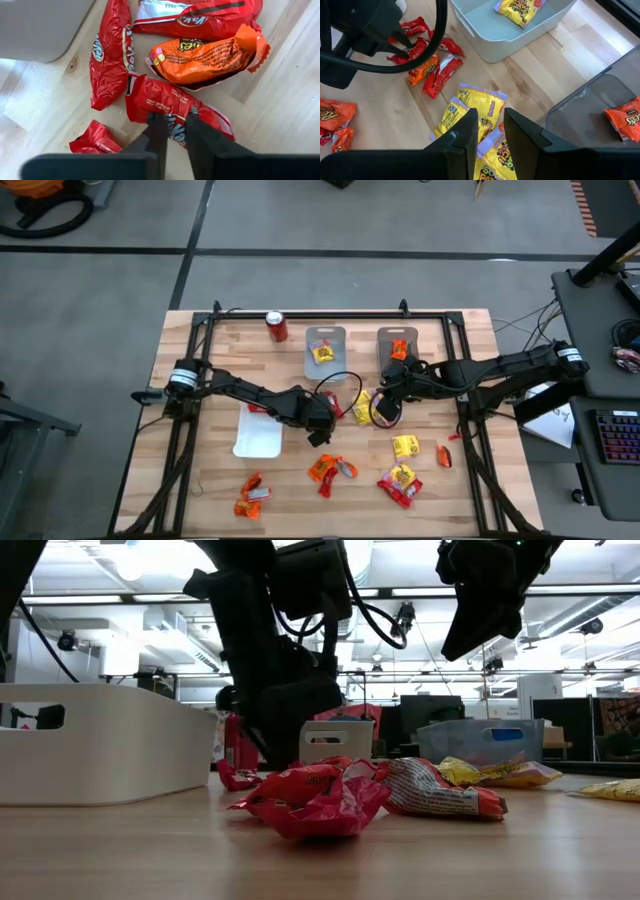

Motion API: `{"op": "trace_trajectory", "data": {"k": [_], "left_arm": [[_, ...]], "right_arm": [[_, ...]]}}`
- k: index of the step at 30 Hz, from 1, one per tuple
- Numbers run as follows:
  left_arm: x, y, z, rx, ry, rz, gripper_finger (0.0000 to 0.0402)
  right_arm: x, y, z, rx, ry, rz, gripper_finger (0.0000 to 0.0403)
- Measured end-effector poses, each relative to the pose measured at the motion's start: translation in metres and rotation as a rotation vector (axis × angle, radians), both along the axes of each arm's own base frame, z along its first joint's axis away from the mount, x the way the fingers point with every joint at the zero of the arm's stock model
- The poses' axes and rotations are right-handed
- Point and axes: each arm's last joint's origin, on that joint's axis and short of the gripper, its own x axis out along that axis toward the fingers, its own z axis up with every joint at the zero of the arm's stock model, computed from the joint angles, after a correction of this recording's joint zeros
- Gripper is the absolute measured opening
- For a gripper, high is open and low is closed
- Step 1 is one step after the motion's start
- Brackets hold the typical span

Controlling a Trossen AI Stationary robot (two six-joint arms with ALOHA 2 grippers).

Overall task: Sort candy
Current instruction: Put the red candy into the white bin

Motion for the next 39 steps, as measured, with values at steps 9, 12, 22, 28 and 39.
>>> {"op": "trace_trajectory", "data": {"k": [9,12,22,28,39], "left_arm": [[-0.004,-0.001,0.019,0.005,-0.018,-0.074,0.0003],[-0.007,-0.001,0.032,0.011,-0.044,-0.105,0.0001],[-0.027,-0.006,0.082,-0.023,-0.107,-0.239,0.0],[-0.058,-0.01,0.111,-0.059,-0.053,-0.261,0.0],[-0.119,-0.009,0.098,-0.088,0.238,-0.086,0.0]], "right_arm": [[0.0,0.0,0.0,0.0,0.0,0.0,0.0089],[0.0,0.0,0.0,0.0,0.001,0.0,0.0085],[0.0,0.0,0.0,0.0,0.001,0.0,0.0088],[0.0,0.0,0.0,0.0,0.0,0.0,0.009],[0.0,0.0,0.0,0.001,-0.004,-0.001,0.0085]]}}
